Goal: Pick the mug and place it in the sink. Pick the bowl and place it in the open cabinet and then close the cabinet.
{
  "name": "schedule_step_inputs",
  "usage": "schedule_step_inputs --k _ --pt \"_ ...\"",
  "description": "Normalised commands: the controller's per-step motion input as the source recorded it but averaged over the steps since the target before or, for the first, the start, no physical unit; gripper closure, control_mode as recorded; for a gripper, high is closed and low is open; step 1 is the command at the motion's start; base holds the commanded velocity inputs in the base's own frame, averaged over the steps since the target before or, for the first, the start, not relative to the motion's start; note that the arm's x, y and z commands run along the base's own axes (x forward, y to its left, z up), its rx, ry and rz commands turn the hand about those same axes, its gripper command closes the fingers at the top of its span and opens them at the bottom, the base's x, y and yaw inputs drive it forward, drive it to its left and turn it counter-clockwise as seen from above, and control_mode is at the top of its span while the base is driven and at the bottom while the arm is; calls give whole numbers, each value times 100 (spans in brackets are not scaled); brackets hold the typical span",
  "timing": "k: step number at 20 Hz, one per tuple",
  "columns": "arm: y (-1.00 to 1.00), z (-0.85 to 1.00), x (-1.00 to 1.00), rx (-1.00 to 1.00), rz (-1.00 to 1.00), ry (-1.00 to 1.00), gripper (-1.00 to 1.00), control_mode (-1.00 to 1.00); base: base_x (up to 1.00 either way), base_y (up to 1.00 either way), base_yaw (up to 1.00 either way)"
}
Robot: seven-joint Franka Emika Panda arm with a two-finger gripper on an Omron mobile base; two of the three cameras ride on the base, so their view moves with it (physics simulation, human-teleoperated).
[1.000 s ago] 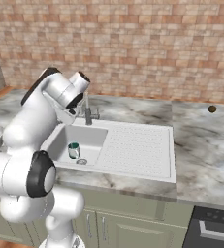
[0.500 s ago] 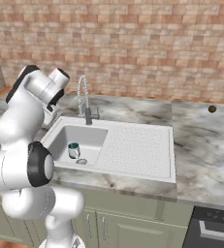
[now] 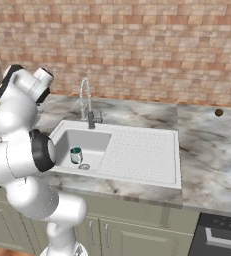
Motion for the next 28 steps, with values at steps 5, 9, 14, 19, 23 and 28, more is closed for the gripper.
schedule_step_inputs --k 5,9,14,19,23,28 --pt "42 0 -14 -5 -6 13 -100 -100 0 0 0" --pt "35 0 -26 -6 -5 0 -100 -100 0 0 0" --pt "20 -21 -16 -5 -1 0 -100 -100 0 0 0" --pt "18 -28 -6 -8 0 -2 -100 -100 0 0 0" --pt "26 -25 -1 -10 0 -2 -100 -100 0 0 0" --pt "35 -13 0 -11 0 -5 -100 -100 0 0 0"
